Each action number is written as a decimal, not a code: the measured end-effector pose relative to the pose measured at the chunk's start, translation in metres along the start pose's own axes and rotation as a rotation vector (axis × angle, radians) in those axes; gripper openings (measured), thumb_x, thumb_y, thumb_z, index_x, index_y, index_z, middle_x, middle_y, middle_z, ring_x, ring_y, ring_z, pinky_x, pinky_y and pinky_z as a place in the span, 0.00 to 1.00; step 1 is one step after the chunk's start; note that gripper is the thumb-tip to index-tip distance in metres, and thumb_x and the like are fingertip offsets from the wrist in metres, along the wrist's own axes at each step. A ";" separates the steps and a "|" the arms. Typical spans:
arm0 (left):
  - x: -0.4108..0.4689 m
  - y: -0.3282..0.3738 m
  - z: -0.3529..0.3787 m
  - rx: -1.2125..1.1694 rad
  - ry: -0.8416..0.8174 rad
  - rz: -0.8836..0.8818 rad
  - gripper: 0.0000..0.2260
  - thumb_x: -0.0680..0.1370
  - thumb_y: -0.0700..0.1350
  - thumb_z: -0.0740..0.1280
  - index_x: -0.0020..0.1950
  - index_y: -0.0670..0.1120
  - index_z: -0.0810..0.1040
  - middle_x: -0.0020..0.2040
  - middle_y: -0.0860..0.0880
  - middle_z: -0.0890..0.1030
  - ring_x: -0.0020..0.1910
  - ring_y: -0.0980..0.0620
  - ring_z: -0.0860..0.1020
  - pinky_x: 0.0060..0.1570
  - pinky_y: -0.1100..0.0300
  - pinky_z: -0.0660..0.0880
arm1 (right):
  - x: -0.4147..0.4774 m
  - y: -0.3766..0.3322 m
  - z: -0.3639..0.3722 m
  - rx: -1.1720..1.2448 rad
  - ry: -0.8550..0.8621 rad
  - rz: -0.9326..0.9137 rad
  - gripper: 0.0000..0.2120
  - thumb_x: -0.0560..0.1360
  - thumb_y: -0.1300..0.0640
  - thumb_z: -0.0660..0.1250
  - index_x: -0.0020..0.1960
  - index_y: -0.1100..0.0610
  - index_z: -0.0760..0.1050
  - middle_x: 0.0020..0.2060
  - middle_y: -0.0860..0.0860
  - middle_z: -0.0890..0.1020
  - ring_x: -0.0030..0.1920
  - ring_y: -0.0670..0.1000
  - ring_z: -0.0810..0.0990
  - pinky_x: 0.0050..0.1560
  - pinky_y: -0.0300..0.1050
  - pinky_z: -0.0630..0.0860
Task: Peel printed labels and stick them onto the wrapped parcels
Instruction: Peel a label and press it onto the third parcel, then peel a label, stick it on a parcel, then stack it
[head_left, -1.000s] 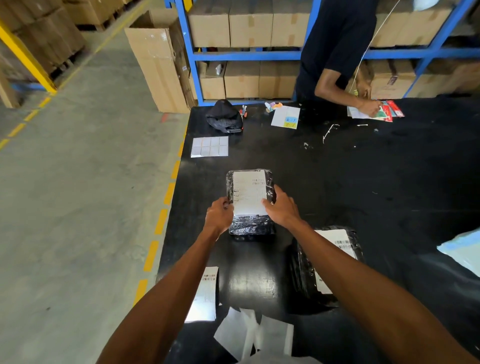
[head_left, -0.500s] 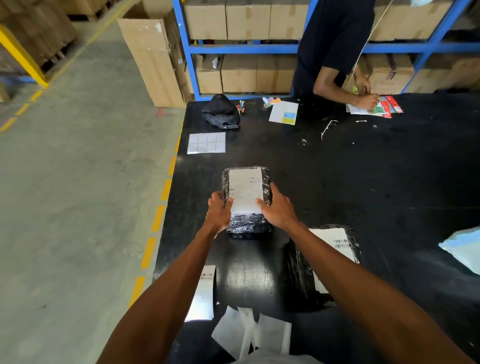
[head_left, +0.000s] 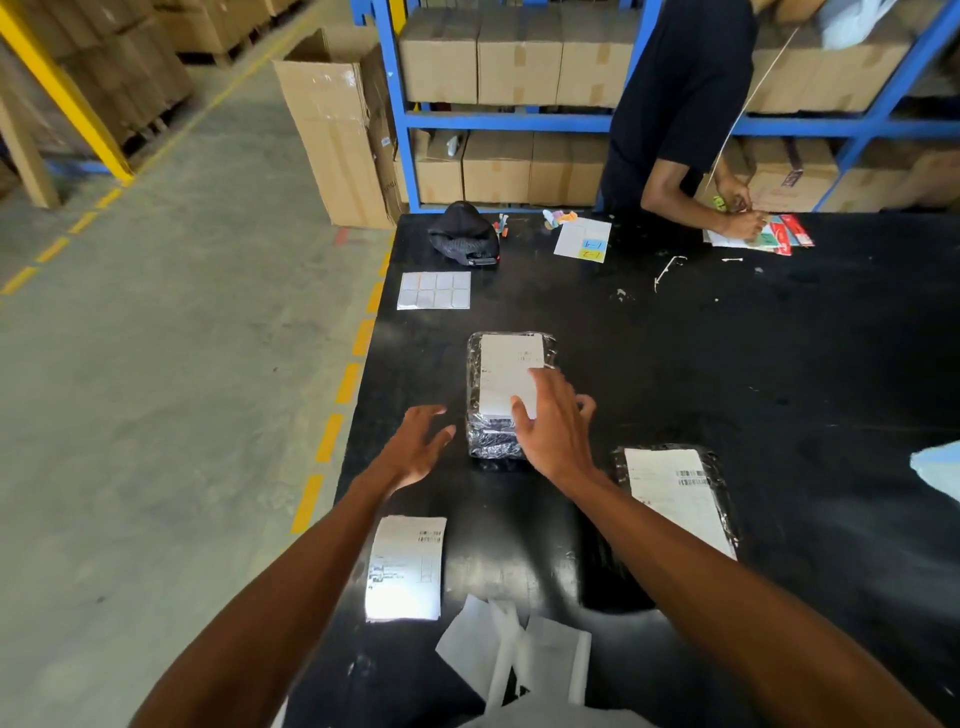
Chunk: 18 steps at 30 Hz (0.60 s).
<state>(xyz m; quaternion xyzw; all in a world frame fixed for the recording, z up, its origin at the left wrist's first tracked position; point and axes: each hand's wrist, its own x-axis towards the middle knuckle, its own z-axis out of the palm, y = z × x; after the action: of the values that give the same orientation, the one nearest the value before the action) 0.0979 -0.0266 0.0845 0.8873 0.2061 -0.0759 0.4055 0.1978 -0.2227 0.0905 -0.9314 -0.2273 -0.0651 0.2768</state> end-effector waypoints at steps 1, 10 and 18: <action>-0.011 -0.014 -0.005 0.037 -0.019 0.005 0.22 0.82 0.51 0.64 0.75 0.46 0.67 0.75 0.43 0.65 0.71 0.44 0.71 0.68 0.55 0.68 | -0.010 -0.007 0.007 0.010 0.004 -0.053 0.17 0.78 0.50 0.65 0.65 0.54 0.74 0.61 0.51 0.79 0.61 0.54 0.78 0.60 0.57 0.66; -0.078 -0.120 -0.008 0.337 -0.287 -0.074 0.37 0.74 0.51 0.75 0.79 0.50 0.61 0.81 0.48 0.58 0.80 0.45 0.55 0.77 0.49 0.56 | -0.106 -0.056 0.075 -0.101 -0.681 -0.206 0.24 0.80 0.45 0.66 0.74 0.51 0.69 0.70 0.49 0.77 0.72 0.52 0.72 0.72 0.62 0.54; -0.101 -0.173 0.035 0.554 -0.292 -0.061 0.44 0.74 0.64 0.69 0.81 0.57 0.47 0.83 0.52 0.47 0.81 0.40 0.46 0.76 0.36 0.52 | -0.163 -0.060 0.115 -0.357 -0.811 -0.214 0.49 0.75 0.34 0.67 0.84 0.53 0.46 0.83 0.51 0.51 0.83 0.55 0.47 0.72 0.79 0.40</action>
<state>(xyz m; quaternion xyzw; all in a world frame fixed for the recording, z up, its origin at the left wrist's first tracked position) -0.0664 0.0178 -0.0271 0.9371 0.1437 -0.2682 0.1710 0.0249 -0.1789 -0.0172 -0.8860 -0.3977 0.2384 -0.0079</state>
